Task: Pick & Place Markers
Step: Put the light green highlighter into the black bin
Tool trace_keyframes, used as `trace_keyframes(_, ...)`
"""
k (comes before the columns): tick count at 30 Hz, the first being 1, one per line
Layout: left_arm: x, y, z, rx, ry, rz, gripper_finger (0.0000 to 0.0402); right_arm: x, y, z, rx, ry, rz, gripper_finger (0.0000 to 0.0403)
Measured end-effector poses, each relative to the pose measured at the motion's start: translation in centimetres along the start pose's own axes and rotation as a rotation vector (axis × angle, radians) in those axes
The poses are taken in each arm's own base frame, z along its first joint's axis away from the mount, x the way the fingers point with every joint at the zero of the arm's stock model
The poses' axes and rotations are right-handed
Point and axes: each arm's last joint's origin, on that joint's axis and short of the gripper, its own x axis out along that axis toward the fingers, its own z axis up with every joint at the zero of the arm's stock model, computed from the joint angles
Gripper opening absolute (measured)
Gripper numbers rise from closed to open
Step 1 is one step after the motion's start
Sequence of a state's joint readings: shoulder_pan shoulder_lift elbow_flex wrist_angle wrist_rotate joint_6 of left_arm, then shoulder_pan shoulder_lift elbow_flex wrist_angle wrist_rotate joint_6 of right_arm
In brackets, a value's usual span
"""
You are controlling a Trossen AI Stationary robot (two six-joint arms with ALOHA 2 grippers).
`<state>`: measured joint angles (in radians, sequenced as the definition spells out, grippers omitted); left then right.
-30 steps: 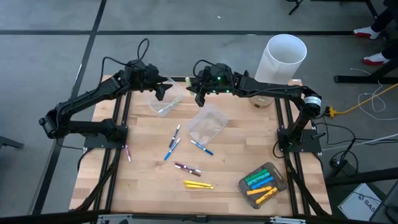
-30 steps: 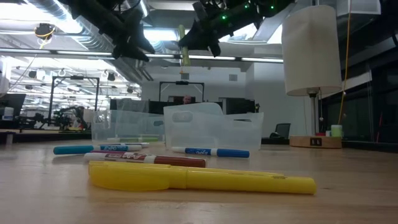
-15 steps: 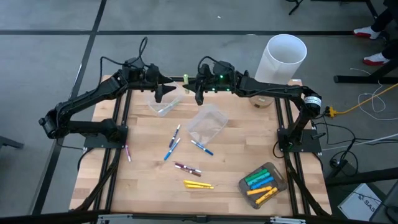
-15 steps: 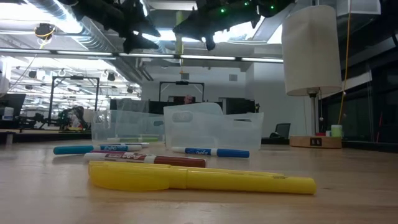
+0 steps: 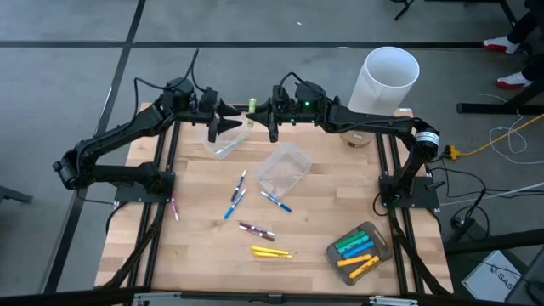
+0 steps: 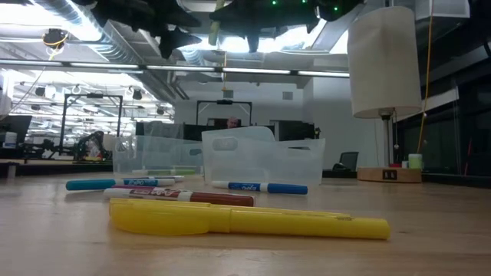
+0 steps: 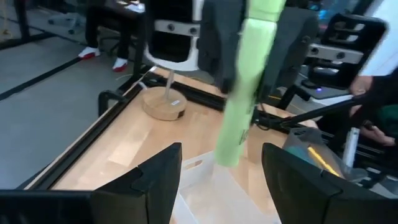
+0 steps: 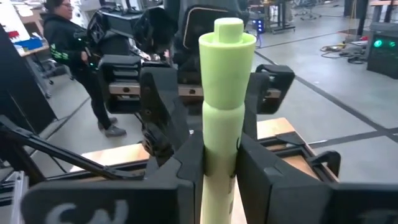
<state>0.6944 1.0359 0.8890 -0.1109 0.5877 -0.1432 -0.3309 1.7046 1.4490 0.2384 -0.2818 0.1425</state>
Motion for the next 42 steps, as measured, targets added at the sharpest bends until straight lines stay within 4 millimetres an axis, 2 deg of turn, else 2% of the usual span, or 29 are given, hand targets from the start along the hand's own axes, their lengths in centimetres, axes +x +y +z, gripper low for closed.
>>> trace_keyframes(15, 0.4, -0.8, 0.2, 0.027, -0.018, -0.063, 0.0216, 0.0, 0.0, 0.1, 0.012, -0.011, 0.01, 0.0068)
trace_keyframes(21, 0.4, -0.8, 0.1, 0.002, -0.006, -0.066, 0.0216, 0.0, 0.6, -0.2, 0.061, 0.037, 0.123, 0.0068)
trace_keyframes(24, 0.4, -0.8, 0.1, -0.001, -0.006, -0.067, 0.0216, -0.4, 1.2, -0.7, 0.089, 0.132, 0.172, 0.0068)
trace_keyframes(30, 0.4, -0.8, 0.1, -0.009, -0.005, -0.067, 0.0216, -2.6, 3.4, -1.2, 0.084, 0.359, 0.231, 0.0068)
trace_keyframes(37, 0.4, -0.8, 0.1, -0.009, -0.005, -0.067, 0.0216, -5.3, 7.3, -0.7, 0.076, 0.499, 0.308, 0.0068)
trace_keyframes(42, 0.4, -0.8, 0.1, -0.014, -0.005, -0.067, 0.0216, -7.2, 10.1, -1.1, 0.106, 0.638, 0.355, 0.0068)
